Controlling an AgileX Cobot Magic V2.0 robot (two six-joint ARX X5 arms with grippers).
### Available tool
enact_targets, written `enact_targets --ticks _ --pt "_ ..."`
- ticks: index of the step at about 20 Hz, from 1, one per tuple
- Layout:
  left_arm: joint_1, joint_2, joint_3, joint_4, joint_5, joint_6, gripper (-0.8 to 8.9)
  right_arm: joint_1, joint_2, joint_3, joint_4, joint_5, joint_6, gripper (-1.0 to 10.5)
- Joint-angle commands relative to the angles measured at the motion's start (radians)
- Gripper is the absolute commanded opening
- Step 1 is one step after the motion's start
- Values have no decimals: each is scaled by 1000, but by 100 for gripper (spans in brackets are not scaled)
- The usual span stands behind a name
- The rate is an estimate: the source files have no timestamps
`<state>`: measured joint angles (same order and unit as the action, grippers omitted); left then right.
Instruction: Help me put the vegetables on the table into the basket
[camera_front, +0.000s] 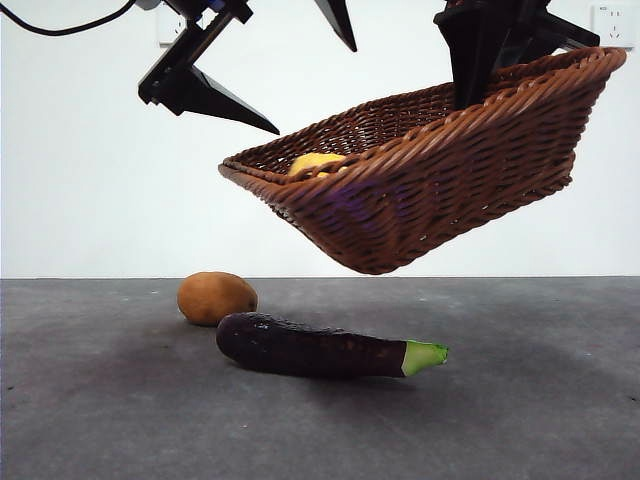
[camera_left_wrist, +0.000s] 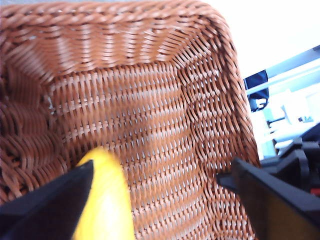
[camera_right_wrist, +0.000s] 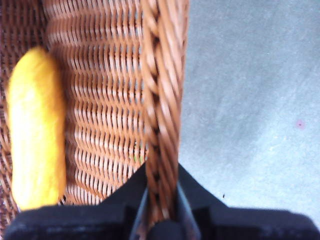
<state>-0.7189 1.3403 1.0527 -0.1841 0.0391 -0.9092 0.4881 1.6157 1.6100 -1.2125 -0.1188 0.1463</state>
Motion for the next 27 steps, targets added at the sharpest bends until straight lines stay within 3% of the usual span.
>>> enact_targets --ticks 1,4,6,10,13,18,22,24,27 --pt "31 -6 67 -62 4 207 478 -24 -6 -3 -10 -3 -2 -3" --pt "82 -5 212 -280 -128 507 478 -78 -6 -3 -56 -4 -29 -3" --pt "133 -2 286 -400 -158 643 478 -121 -6 -3 -69 -4 -49 -3" --pt "275 52 368 -556 -27 728 478 -200 -6 -3 -89 -5 -73 -3" --pt "360 156 369 -604 88 726 479 -247 -7 -3 -119 -5 -87 -3" --pt "435 406 369 -587 132 616 480 -273 -7 -3 -148 -4 -108 -3" --pt "476 531 369 -498 251 261 480 -273 -7 -3 -154 -5 -125 -3" --pt "475 543 369 -418 249 163 480 -273 -7 -3 -154 -5 -130 -3" --pt "445 542 371 -323 218 98 480 -274 -7 -3 -148 -4 -150 -3"
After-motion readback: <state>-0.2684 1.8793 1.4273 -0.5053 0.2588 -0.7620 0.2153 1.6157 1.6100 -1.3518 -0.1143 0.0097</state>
